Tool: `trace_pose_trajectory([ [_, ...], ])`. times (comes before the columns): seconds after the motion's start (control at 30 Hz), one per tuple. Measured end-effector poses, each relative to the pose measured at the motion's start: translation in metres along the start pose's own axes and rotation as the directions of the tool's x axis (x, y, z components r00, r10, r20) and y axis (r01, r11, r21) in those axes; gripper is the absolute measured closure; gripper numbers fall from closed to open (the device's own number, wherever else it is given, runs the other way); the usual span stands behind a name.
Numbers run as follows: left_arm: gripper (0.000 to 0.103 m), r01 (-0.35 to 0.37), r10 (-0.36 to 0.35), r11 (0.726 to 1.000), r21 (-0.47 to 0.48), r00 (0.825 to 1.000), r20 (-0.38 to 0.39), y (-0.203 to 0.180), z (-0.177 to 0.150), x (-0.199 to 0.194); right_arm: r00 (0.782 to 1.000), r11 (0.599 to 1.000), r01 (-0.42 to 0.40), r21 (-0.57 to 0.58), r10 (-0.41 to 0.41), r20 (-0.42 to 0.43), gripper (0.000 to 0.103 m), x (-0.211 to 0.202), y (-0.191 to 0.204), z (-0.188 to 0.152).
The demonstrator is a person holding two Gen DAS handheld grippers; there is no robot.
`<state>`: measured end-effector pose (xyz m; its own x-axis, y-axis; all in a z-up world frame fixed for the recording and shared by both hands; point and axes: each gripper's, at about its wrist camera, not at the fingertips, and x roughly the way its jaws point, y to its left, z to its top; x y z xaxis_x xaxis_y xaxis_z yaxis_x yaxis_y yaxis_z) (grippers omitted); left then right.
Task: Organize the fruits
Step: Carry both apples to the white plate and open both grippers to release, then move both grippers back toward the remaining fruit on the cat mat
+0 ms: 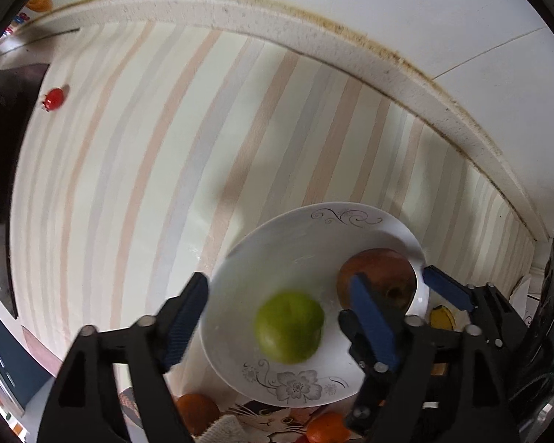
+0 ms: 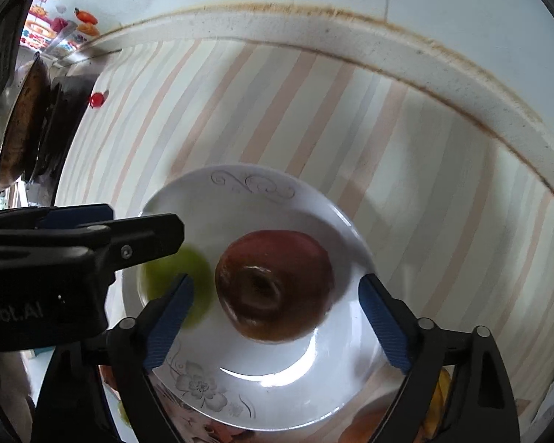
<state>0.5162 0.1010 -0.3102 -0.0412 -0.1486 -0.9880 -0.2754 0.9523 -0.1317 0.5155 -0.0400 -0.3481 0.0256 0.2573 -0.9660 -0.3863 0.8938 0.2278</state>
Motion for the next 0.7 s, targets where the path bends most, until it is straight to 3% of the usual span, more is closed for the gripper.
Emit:
trace_pose_trajectory([
  [0.37, 0.019, -0.003, 0.002, 1.000, 0.013, 0.994, 0.113, 0.018, -0.046, -0.049, 0.994, 0.995, 0.076, 0.064, -0.080, 0.075, 0.008, -0.056, 0.006, -0.043],
  [0.7, 0.019, -0.076, 0.048, 0.993, 0.087, 0.957, 0.286, 0.022, -0.117, -0.098, 0.976, 0.987, 0.105, 0.119, -0.125, 0.179, 0.008, -0.117, 0.027, -0.113],
])
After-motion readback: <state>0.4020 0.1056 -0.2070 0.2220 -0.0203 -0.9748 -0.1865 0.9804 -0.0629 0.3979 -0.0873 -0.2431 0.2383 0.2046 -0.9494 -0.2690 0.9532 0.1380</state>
